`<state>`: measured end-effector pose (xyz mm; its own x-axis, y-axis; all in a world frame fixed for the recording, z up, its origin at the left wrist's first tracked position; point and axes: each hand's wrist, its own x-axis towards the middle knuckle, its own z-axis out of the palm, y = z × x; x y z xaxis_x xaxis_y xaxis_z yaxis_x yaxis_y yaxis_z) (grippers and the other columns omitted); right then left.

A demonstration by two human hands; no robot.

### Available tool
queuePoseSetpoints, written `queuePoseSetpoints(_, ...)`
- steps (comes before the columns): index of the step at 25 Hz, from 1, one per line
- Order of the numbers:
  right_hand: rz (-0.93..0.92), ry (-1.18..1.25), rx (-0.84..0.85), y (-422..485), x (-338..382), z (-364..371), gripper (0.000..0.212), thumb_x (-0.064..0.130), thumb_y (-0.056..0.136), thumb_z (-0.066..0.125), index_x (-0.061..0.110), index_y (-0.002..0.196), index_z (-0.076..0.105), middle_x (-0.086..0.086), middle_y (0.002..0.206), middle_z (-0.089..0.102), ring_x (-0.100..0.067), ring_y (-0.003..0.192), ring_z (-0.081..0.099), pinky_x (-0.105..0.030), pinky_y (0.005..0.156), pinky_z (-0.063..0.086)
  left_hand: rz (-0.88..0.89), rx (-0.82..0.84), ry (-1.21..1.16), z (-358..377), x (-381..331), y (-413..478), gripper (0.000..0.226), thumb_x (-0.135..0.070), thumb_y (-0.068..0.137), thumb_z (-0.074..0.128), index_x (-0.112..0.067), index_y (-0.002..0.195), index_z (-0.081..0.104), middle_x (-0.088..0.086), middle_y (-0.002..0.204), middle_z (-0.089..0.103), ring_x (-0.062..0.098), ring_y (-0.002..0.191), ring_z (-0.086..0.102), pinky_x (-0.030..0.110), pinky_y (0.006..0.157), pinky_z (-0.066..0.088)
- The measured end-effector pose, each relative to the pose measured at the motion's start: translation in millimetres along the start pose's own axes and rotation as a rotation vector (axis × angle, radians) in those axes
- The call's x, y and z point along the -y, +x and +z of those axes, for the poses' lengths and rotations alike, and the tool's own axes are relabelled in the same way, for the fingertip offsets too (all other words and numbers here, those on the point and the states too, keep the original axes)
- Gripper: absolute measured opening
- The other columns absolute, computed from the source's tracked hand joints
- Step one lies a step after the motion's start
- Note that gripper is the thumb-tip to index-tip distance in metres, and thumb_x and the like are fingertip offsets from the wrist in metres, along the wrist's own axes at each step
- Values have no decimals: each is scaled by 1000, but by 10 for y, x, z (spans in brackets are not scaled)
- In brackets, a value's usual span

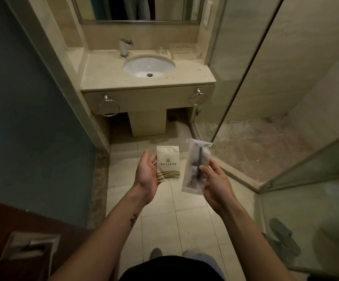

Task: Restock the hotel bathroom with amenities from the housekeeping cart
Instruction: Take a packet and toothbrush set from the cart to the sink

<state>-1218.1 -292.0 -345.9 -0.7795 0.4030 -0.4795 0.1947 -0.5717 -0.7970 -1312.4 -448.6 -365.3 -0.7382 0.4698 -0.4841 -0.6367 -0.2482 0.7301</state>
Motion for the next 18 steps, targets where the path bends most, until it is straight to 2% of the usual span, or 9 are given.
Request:
queuePoseSetpoints(4, 24, 32, -10, 770, 222, 197, 35, 3, 102, 46, 17, 129, 63, -12, 123, 69, -28, 115, 66, -45, 95, 55, -17, -28, 14, -9, -318, 686, 61, -54, 106, 16, -18, 138, 53, 9, 121, 73, 32, 118, 66, 54, 107, 46)
queuePoseSetpoints(6, 36, 39, -25, 1212, 371, 248, 36, 3, 102, 46, 17, 132, 60, -12, 125, 68, -29, 116, 65, -48, 99, 53, -20, -38, 13, 45, -454, 1096, 63, -55, 106, 17, -17, 141, 52, 10, 123, 73, 33, 119, 65, 56, 110, 43)
queuePoseSetpoints(9, 57, 45, -11, 1918, 657, 337, 34, 4, 102, 48, 22, 126, 63, -11, 121, 69, -28, 113, 66, -51, 100, 53, -8, -17, -2, 187, -674, 1726, 63, -54, 106, 18, -15, 142, 52, 10, 126, 72, 32, 122, 64, 55, 112, 41)
queuePoseSetpoints(14, 77, 29, 45, 3098, 1236, 547, 34, 2, 101, 45, 18, 121, 67, -9, 110, 74, -23, 102, 69, -42, 91, 58, 26, -45, -7, 529, -1206, 2764, 61, -53, 106, 17, -16, 137, 55, 11, 127, 71, 33, 122, 64, 51, 105, 46)
queuePoseSetpoints(18, 68, -15, 64, 3888, 1687, 683, 29, 1, 100, 48, 12, 115, 70, -12, 106, 74, -19, 90, 71, -34, 72, 60, 46, -84, -3, 814, -1618, 3499, 59, -51, 106, 17, -18, 127, 60, 12, 123, 72, 33, 119, 65, 49, 98, 50)
